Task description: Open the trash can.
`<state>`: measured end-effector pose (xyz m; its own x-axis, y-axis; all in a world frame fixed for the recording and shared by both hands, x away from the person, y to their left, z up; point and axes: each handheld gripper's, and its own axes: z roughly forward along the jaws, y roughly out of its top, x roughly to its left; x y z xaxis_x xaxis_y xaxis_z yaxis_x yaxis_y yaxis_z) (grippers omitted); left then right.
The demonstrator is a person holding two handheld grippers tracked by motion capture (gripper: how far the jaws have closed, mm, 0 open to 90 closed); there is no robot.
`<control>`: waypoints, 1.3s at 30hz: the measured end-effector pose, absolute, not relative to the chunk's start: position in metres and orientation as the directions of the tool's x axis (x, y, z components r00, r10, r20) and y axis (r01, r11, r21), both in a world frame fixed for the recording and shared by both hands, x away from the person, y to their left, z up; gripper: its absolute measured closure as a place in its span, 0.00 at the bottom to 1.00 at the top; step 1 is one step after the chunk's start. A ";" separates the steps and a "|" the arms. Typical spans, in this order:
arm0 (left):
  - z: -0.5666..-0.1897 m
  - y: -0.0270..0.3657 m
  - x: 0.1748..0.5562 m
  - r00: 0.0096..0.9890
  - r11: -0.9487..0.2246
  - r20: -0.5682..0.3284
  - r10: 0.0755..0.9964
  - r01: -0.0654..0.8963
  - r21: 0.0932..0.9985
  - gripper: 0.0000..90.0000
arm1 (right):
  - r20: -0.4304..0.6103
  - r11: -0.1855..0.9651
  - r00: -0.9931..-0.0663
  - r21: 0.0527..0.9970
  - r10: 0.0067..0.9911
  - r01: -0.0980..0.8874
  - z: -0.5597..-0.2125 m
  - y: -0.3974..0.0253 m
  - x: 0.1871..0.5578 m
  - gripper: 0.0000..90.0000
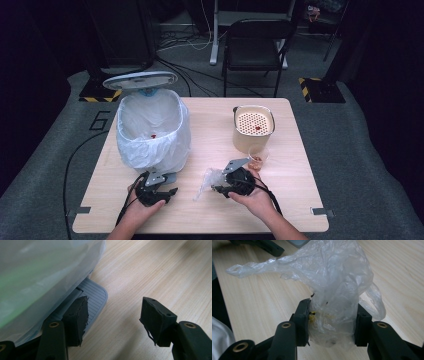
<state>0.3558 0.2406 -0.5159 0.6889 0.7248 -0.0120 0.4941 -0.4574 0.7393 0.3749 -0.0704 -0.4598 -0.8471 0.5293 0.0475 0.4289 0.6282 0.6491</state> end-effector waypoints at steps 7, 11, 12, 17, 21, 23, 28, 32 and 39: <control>-0.516 0.241 0.356 0.688 -0.457 -0.012 0.726 0.495 0.739 0.43 | 0.054 0.639 -0.867 0.653 0.496 0.406 -0.439 -0.068 0.376 0.63; -0.516 0.241 0.356 0.689 -0.458 -0.012 0.725 0.495 0.739 0.43 | 0.066 0.639 -0.877 0.659 0.477 0.397 -0.424 -0.067 0.377 0.63; -0.516 0.240 0.356 0.688 -0.456 -0.013 0.726 0.495 0.740 0.43 | 0.070 0.638 -0.878 0.660 0.473 0.396 -0.420 -0.067 0.377 0.63; -0.516 0.240 0.356 0.688 -0.454 -0.015 0.725 0.494 0.741 0.43 | 0.071 0.638 -0.885 0.667 0.460 0.385 -0.408 -0.068 0.380 0.63; -0.516 0.240 0.356 0.688 -0.454 -0.014 0.725 0.494 0.742 0.43 | 0.071 0.638 -0.888 0.670 0.454 0.380 -0.397 -0.067 0.382 0.63; -0.516 0.240 0.356 0.688 -0.454 -0.014 0.725 0.494 0.742 0.43 | 0.077 0.638 -0.891 0.671 0.447 0.378 -0.393 -0.067 0.383 0.63; -0.516 0.241 0.356 0.690 -0.453 -0.015 0.724 0.491 0.744 0.43 | 0.086 0.639 -0.894 0.669 0.440 0.379 -0.380 -0.066 0.388 0.63; -0.516 0.240 0.356 0.687 -0.452 -0.017 0.726 0.497 0.741 0.43 | 0.090 0.635 -0.896 0.674 0.436 0.377 -0.368 -0.063 0.391 0.63; -0.516 0.240 0.356 0.687 -0.453 -0.015 0.726 0.495 0.742 0.43 | 0.089 0.637 -0.906 0.682 0.414 0.358 -0.348 -0.057 0.395 0.63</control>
